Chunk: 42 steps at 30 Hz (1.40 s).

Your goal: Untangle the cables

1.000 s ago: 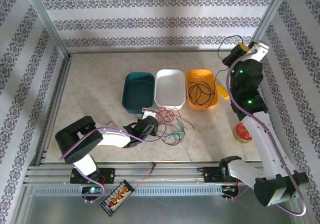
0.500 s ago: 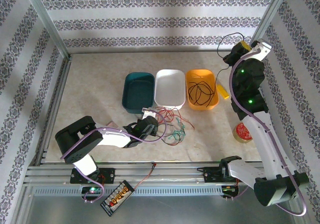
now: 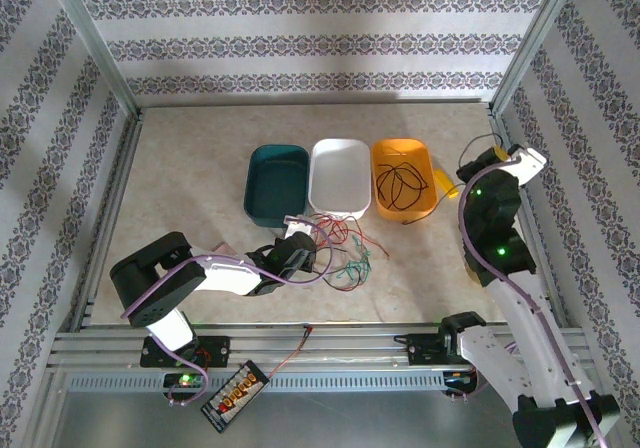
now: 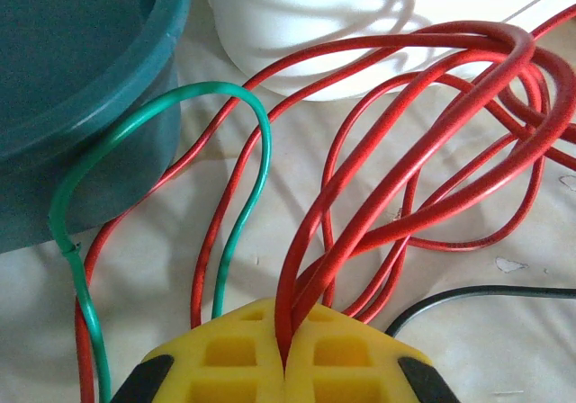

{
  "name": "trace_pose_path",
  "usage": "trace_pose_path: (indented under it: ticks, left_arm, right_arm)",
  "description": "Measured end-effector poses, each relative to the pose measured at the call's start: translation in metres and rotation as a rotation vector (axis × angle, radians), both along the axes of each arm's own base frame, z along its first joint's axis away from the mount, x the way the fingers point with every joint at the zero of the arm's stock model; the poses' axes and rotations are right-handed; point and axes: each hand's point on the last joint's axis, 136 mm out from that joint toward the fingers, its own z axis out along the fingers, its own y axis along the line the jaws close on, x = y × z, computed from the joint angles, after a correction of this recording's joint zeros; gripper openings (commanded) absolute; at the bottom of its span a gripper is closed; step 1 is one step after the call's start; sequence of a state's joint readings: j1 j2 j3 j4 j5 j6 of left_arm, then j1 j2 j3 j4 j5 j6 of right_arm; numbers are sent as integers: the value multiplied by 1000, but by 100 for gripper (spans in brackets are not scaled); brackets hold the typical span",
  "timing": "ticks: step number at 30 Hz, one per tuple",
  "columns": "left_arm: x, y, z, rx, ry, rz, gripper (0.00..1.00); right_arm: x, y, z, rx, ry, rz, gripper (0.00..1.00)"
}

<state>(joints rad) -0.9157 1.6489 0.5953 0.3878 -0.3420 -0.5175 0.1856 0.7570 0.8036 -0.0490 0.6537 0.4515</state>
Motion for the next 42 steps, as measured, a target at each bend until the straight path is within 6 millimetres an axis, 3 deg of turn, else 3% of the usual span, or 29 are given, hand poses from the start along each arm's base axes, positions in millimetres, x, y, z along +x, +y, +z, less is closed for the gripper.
trace_pose_path:
  ticks: [5, 9, 25, 30, 35, 42]
  left_arm:
    - [0, 0, 0, 0, 0, 0, 0]
    - [0, 0, 0, 0, 0, 0, 0]
    - [0, 0, 0, 1, 1, -1, 0]
    - [0, 0, 0, 1, 0, 0, 0]
    - [0, 0, 0, 1, 0, 0, 0]
    - [0, 0, 0, 1, 0, 0, 0]
  right_arm:
    - [-26, -19, 11, -61, -17, -106, 0]
    - [-32, -23, 22, -96, -37, -127, 0]
    - [32, 40, 94, -141, -178, 217, 0]
    - [54, 52, 93, -145, -171, 269, 0]
    - [70, 57, 96, -147, -159, 284, 0]
    - [57, 42, 118, -138, -212, 198, 0]
